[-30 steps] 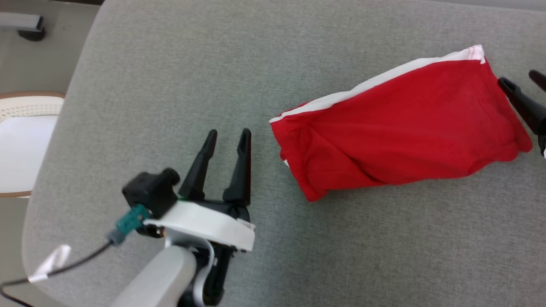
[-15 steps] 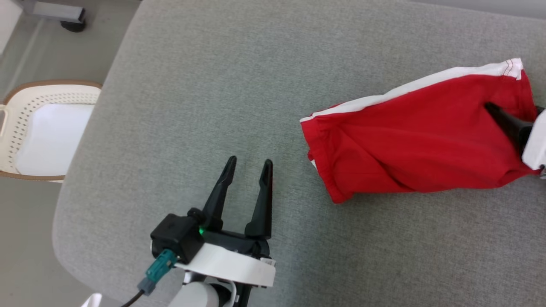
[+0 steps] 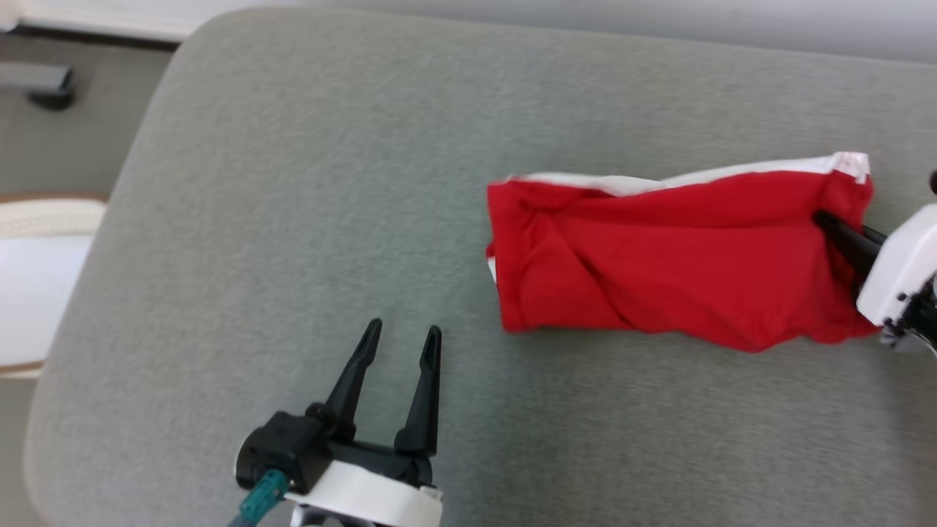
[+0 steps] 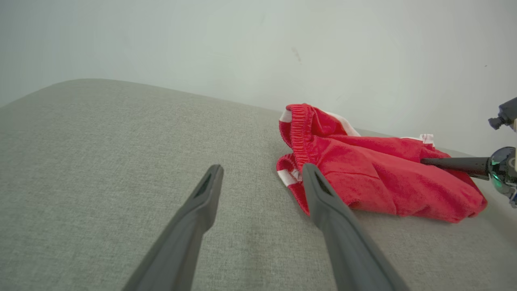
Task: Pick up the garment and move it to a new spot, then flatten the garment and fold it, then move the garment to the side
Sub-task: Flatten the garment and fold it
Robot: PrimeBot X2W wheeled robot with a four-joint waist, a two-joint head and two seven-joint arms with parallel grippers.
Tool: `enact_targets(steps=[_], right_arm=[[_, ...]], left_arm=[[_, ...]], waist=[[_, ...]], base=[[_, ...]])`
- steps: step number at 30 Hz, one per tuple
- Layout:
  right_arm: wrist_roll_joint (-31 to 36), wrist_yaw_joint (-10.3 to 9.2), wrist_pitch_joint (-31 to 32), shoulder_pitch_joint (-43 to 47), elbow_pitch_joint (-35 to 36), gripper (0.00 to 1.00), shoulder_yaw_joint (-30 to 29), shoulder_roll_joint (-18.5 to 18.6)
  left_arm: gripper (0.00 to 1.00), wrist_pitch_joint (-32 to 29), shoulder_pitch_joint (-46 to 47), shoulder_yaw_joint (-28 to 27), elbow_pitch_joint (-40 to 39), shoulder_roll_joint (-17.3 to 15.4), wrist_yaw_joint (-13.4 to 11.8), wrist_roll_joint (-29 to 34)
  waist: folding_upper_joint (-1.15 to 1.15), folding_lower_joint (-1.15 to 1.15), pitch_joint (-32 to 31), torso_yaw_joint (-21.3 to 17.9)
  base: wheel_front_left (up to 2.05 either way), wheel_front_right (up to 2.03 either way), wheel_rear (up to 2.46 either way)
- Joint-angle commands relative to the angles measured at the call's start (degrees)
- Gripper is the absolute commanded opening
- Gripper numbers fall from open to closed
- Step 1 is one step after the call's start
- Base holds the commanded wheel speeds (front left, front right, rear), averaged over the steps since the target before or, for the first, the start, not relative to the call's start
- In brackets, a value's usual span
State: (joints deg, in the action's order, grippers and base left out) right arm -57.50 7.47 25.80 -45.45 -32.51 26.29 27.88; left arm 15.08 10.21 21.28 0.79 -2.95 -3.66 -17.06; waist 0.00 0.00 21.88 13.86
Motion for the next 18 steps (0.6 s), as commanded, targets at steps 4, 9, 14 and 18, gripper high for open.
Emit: enact_targets(steps=[4, 9, 14, 18], right_arm=[[-0.56, 0.0, -1.36, 3.98, -0.29, 0.0, -4.58, 1.34], [1.26, 0.0, -2.66, 6.18, -2.4, 0.0, -10.79, 3.31], [3.83, 0.0, -2.87, 5.81, -4.79, 0.0, -17.33, 4.52], [6.27, 0.0, -1.22, 4.31, -5.05, 0.0, -21.04, 3.5]], left_arm=[[1.0, 0.05, -2.6, -1.43, 0.53, -0.15, 1.56, 1.52], [1.0, 0.05, -4.33, -2.63, 0.69, -0.09, 2.82, 2.58], [1.0, 0.05, -4.87, -2.64, 0.93, -0.07, 3.41, 2.04], [1.0, 0.05, -5.1, -2.18, 1.33, -0.06, 3.33, 1.26]], waist=[[0.0, 0.0, -3.23, -4.94], [0.0, 0.0, -3.84, -6.24], [0.0, 0.0, -3.99, -5.94], [0.0, 0.0, -4.22, -5.21]], base=[[0.0, 0.0, 0.0], [0.0, 0.0, 0.0], [0.0, 0.0, 0.0], [0.0, 0.0, 0.0]])
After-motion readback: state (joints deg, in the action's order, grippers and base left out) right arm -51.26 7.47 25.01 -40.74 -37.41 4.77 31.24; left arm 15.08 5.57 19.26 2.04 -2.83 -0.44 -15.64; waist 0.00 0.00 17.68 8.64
